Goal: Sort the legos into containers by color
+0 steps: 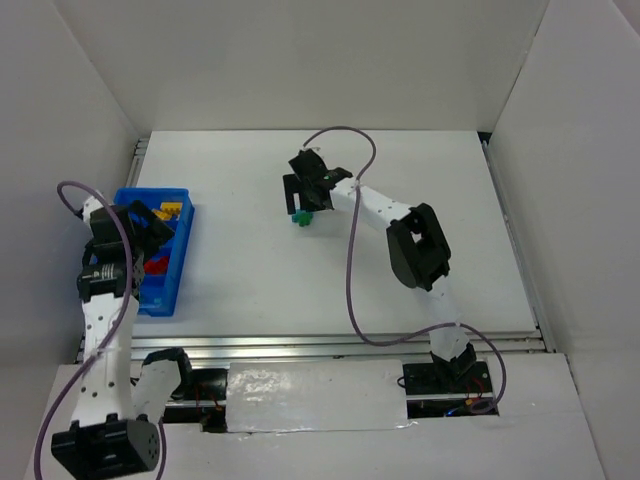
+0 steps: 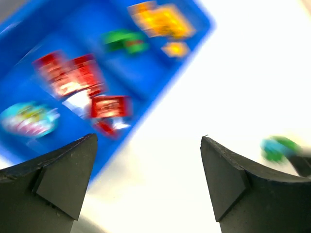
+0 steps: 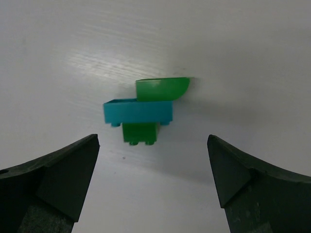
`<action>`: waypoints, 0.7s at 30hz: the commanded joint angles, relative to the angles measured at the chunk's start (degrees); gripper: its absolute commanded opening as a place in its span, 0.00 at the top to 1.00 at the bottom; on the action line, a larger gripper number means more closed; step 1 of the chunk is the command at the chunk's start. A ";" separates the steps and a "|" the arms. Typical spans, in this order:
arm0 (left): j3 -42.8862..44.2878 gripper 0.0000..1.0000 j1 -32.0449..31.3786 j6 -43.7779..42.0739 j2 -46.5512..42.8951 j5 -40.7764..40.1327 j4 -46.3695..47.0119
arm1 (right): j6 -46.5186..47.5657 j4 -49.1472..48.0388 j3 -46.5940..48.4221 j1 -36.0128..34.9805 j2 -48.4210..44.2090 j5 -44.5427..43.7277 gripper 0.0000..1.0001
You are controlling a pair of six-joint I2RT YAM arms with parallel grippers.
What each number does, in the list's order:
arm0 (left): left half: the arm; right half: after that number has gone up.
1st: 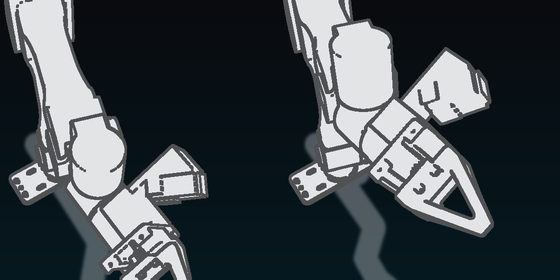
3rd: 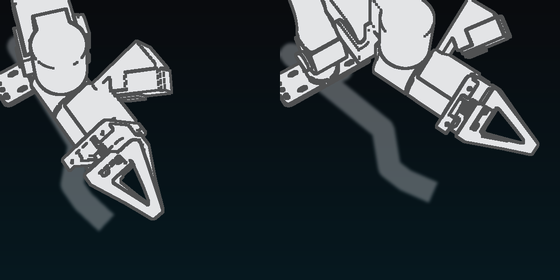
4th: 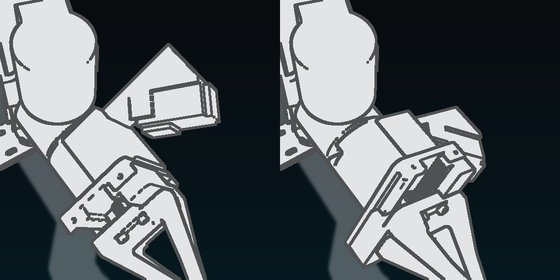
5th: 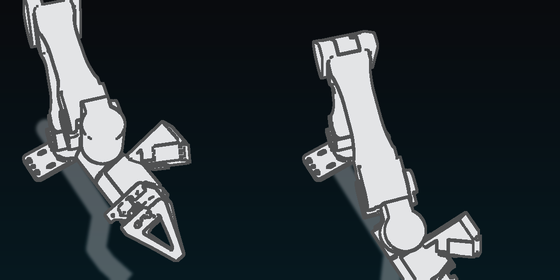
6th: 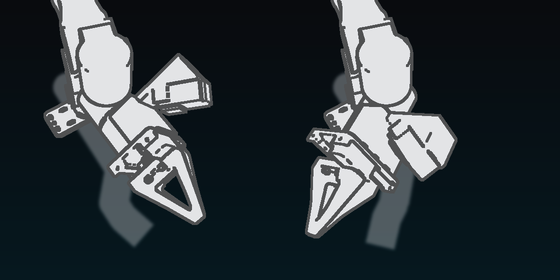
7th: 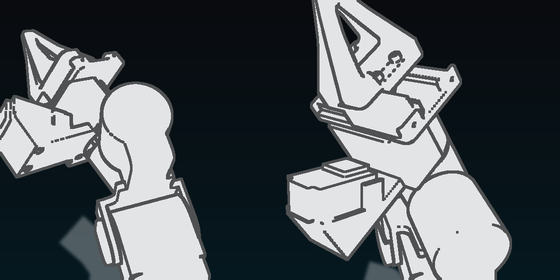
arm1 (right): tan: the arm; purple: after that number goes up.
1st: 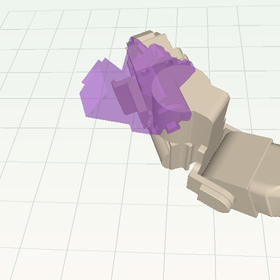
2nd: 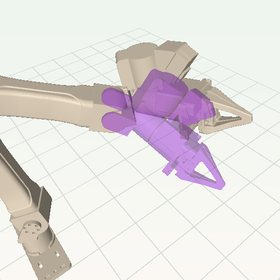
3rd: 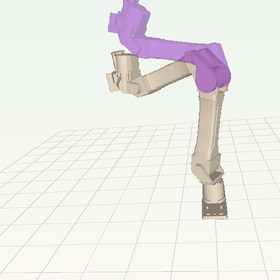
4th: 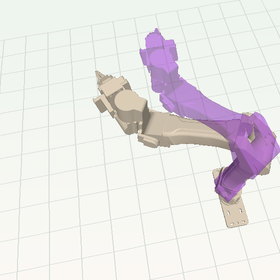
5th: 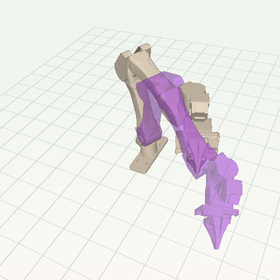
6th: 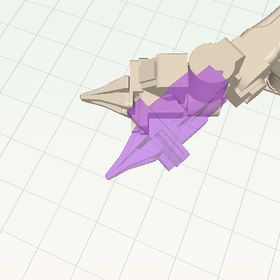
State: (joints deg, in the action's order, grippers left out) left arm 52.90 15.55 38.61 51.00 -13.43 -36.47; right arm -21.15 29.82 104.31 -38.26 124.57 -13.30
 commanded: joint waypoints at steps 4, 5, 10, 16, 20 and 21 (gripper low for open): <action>-4.13 0.01 -4.65 -8.02 -6.88 7.01 7.38 | -7.13 10.96 12.76 4.24 8.05 -1.65 0.00; -4.21 0.00 -4.91 -8.29 -6.71 7.36 7.38 | -10.55 9.57 11.89 4.51 7.79 -0.60 0.00; -4.13 0.00 -5.09 -8.82 -5.48 10.79 7.73 | -20.14 -1.42 0.56 4.51 2.34 4.24 0.00; -4.57 0.00 -5.97 -9.08 -6.27 11.93 8.25 | -22.45 2.24 9.84 4.42 8.75 5.47 0.00; -4.65 0.01 -6.15 -9.25 -6.00 12.73 8.26 | -22.62 1.47 10.21 3.90 9.55 4.69 0.00; -4.57 0.01 -6.23 -9.34 -5.74 12.81 8.26 | -22.62 1.55 10.12 3.81 9.55 3.64 0.01</action>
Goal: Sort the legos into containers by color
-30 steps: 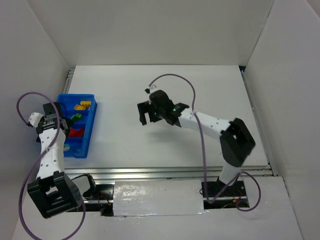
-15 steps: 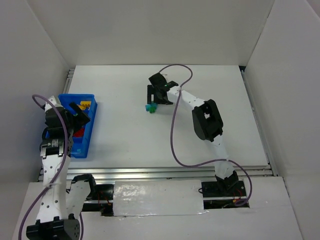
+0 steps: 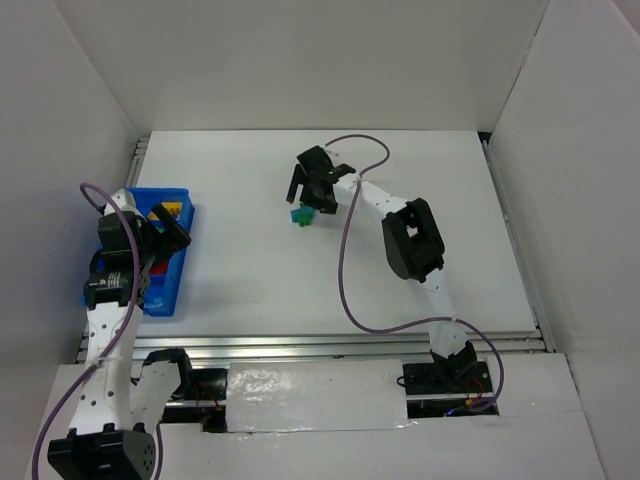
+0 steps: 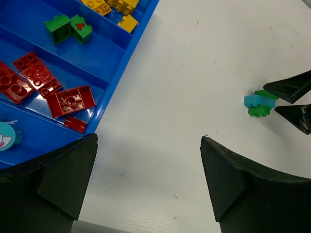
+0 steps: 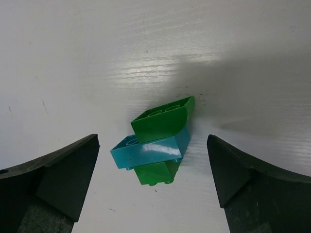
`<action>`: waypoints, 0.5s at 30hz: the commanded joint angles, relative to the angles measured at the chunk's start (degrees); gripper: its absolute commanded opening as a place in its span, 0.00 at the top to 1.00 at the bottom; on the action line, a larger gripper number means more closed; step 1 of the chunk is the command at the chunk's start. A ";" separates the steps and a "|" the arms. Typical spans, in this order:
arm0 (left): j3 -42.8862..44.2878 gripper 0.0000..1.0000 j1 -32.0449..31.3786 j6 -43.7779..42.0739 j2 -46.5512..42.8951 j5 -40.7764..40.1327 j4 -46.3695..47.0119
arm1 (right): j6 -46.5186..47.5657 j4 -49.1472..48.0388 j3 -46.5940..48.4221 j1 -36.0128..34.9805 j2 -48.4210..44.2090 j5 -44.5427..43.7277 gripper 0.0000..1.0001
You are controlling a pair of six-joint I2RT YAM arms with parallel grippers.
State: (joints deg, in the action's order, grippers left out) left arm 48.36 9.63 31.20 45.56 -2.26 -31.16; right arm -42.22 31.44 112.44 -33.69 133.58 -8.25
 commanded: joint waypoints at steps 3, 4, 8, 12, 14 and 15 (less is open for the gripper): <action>0.07 0.01 -0.22 -2.02 -0.03 1.73 3.03 | -1.55 2.74 4.70 -0.76 2.29 -2.64 0.02; 0.07 0.01 -0.31 -2.02 -0.12 1.73 2.95 | -1.38 5.18 5.93 -0.67 3.08 -3.17 0.04; 0.07 0.01 -0.22 -2.02 -0.30 1.73 3.03 | -0.59 9.42 10.42 -0.67 6.95 -2.56 0.25; -0.02 0.00 -0.22 -2.02 -0.30 1.73 3.03 | 0.99 8.72 9.29 -0.76 6.61 -0.81 0.44; -0.02 0.00 -0.31 -2.02 -0.04 1.73 3.12 | 1.61 9.60 9.37 -0.76 6.70 0.07 0.54; -0.02 0.01 -0.31 -2.11 0.14 2.69 3.21 | 2.83 9.43 8.59 -0.67 6.35 0.77 0.59</action>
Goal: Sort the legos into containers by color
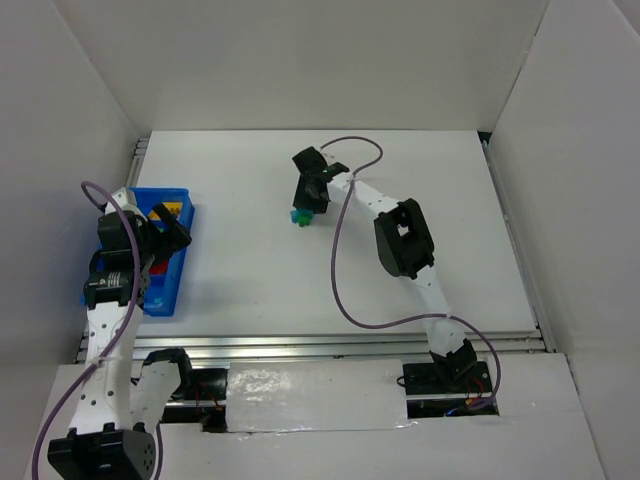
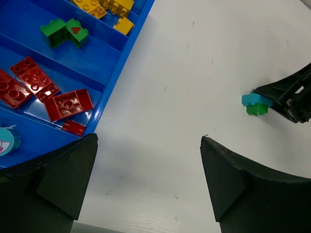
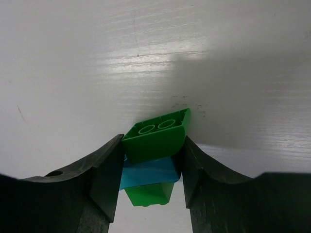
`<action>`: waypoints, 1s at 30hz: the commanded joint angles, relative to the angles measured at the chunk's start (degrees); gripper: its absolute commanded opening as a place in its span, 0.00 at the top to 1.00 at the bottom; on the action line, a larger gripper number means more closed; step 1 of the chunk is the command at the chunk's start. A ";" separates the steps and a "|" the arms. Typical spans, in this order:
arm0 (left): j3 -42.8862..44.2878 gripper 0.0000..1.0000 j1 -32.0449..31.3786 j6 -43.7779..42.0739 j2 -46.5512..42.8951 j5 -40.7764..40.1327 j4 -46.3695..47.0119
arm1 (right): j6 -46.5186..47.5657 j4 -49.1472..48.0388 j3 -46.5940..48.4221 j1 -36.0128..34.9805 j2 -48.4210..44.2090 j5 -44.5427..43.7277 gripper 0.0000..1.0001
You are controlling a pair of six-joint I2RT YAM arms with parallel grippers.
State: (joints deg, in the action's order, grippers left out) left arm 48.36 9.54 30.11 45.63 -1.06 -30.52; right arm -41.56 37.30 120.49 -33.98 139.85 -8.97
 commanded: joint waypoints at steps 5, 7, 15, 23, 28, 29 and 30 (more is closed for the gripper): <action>-0.46 0.01 -0.49 -1.63 2.35 6.06 3.89 | 7.71 -12.04 -21.57 -2.14 -14.14 5.98 1.00; -0.28 0.00 -0.57 -2.24 3.67 10.45 4.68 | 10.35 -16.70 -26.77 -3.72 -20.72 4.23 1.00; 0.07 0.00 -5.49 0.38 9.21 27.85 8.98 | 24.76 -27.27 -47.43 -8.38 -37.27 15.11 1.00; -0.55 0.02 -15.59 10.05 14.31 38.06 14.35 | 36.72 -32.46 -57.81 -17.69 -49.23 21.62 0.98; -2.99 0.04 -19.29 11.37 15.46 36.84 13.47 | 37.52 -36.85 -61.24 -19.81 -54.41 23.91 0.97; -3.79 0.04 -19.30 11.55 15.46 36.83 13.82 | 37.60 -37.12 -61.77 -19.90 -55.29 24.00 0.96; -4.75 0.04 -19.38 11.81 15.37 37.88 14.43 | 37.61 -38.95 -62.21 -20.07 -56.52 24.09 0.96</action>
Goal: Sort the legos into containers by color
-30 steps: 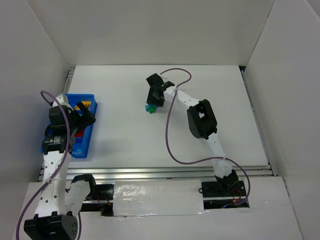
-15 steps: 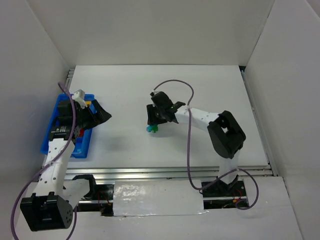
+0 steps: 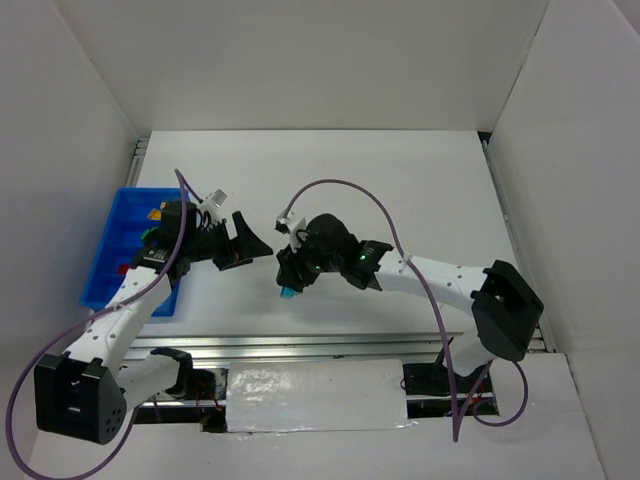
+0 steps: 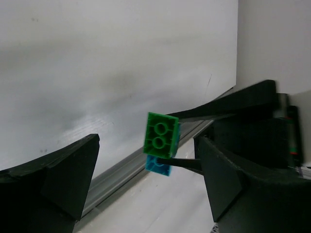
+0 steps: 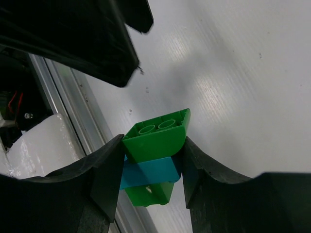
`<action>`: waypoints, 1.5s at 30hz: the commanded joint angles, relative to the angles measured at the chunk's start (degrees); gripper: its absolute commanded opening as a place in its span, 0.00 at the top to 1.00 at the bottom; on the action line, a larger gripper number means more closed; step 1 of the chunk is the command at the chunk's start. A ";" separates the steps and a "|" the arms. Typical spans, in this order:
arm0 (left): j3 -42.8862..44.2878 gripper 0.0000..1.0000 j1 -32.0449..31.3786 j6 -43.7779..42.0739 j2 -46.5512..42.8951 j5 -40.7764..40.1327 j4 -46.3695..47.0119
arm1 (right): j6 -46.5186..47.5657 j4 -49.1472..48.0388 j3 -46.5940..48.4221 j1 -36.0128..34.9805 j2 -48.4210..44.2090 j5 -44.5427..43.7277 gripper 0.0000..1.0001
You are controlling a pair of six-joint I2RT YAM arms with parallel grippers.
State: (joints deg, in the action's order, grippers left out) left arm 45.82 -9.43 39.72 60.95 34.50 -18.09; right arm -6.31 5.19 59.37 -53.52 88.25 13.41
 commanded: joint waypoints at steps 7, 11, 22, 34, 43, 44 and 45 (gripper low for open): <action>-8.99 0.07 -2.51 6.94 -1.80 8.81 9.28 | 3.14 -9.59 -3.13 -0.54 -7.74 4.16 0.94; -10.23 0.06 -4.10 10.19 -2.50 11.11 13.43 | 3.32 -9.24 -2.07 -0.62 -6.78 4.43 0.93; -8.74 0.06 -4.10 8.79 -2.94 8.92 11.94 | 3.41 -4.93 1.52 -0.54 -3.70 4.78 0.94; -2.32 0.06 -4.10 4.74 -5.05 3.37 5.68 | 1.04 -6.58 1.01 -0.54 -3.96 3.99 0.94; -7.50 0.07 -4.10 8.17 -4.96 9.79 13.60 | 0.07 -10.99 -0.40 -0.54 -5.98 6.37 0.94; -7.76 0.07 -4.19 8.26 -4.96 10.49 14.30 | -0.28 -12.47 -0.92 -0.62 -6.50 6.11 0.94; -7.94 0.08 -4.19 8.26 -5.14 10.50 14.22 | -0.72 -13.18 -1.36 -0.54 -6.86 6.02 0.94</action>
State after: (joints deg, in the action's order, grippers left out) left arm 38.44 -13.32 47.03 56.05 41.21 -8.38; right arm -5.89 -1.72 58.43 -53.65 84.84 18.57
